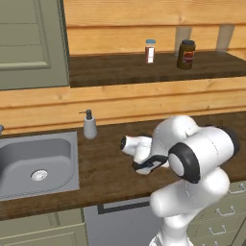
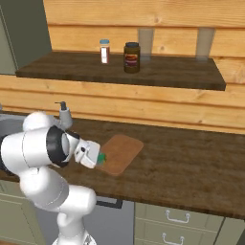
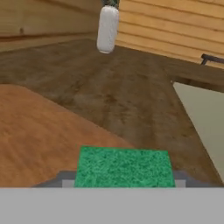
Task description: Pick up the sponge from the counter and clean the cutting board by briefly scrubbing or pressing down on the cutting board. Once finished, release the sponge.
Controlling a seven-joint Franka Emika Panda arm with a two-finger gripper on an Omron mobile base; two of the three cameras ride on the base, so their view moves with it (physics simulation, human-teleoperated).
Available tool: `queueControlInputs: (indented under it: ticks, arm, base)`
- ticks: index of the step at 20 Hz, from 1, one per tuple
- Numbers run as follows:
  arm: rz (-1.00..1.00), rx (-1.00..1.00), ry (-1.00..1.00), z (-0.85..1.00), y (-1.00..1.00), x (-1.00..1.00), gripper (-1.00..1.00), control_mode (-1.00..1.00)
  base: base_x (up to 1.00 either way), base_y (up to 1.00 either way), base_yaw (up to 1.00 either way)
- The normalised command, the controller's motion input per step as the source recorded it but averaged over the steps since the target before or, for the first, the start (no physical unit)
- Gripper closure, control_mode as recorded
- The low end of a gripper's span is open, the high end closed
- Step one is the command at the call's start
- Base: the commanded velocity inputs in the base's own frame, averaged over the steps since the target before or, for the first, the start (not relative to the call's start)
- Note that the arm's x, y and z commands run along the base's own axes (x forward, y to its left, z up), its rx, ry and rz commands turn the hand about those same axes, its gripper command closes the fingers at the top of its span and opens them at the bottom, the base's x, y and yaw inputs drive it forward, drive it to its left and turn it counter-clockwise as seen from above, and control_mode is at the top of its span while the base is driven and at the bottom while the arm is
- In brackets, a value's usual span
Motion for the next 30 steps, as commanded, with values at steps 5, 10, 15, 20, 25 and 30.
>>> queueControlInputs:
  ticks: [5, 10, 15, 20, 25, 30]
  arm:
    - [-0.03, -0.40, -0.13, -1.00, 0.99, -0.85, 1.00, -1.00]
    - [-0.01, -0.29, -0.16, -0.87, 0.80, -0.14, 1.00, -1.00]
    - [-0.06, 0.01, -0.30, 0.85, 0.03, -0.21, 1.00, -1.00]
    - [-0.04, 0.09, -0.38, 0.62, -0.08, 0.39, 1.00, -1.00]
    - [0.00, 0.02, -0.14, -0.53, -0.63, 0.97, 1.00, -1.00]
    - [0.07, -0.08, -0.11, -1.00, 0.12, 0.89, 1.00, -1.00]
  base:
    - [0.00, 0.00, 0.00]
    - [0.00, 0.00, 0.00]
    - [0.00, 0.00, 0.00]
    - [0.00, 0.00, 0.00]
    - [0.00, 0.00, 0.00]
    - [0.00, 0.00, 0.00]
